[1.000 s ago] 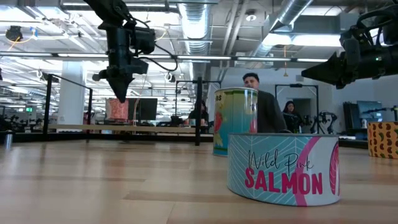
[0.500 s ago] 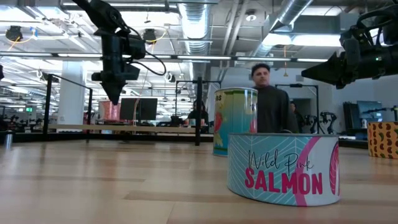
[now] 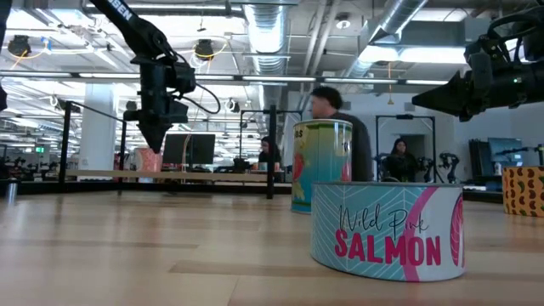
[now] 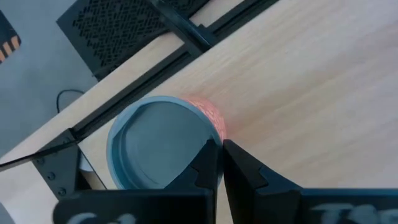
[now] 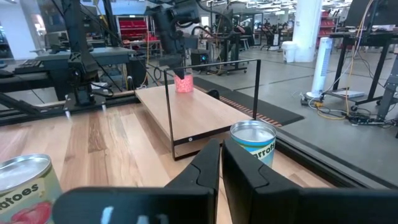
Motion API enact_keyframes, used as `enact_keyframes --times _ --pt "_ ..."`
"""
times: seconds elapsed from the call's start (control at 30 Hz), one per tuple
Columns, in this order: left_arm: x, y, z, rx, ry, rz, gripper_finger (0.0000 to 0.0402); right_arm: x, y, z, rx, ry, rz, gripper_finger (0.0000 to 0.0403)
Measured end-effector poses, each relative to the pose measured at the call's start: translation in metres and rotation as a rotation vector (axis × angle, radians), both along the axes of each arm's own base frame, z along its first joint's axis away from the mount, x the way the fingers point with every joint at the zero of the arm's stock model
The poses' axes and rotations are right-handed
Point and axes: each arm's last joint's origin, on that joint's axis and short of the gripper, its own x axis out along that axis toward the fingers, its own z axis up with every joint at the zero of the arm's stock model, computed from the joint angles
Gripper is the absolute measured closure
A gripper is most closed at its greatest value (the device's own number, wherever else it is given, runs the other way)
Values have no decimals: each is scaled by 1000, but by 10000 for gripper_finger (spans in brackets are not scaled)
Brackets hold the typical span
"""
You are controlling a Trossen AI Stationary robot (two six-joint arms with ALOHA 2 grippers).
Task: Pick and place cans onto a shelf
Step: Put the small canned diced tomatoes on the shelf
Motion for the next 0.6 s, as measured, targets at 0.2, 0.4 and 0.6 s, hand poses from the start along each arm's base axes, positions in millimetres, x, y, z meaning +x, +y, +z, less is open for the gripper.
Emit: enact_keyframes --times 0.2,0.4,0.6 --pt "-3 6 3 1 -2 18 400 0 0 0 0 0 0 359" --pt "-8 13 9 22 -21 54 400 0 0 0 0 0 0 359" --pt "-11 19 1 -3 -15 83 400 0 0 0 0 0 0 359"
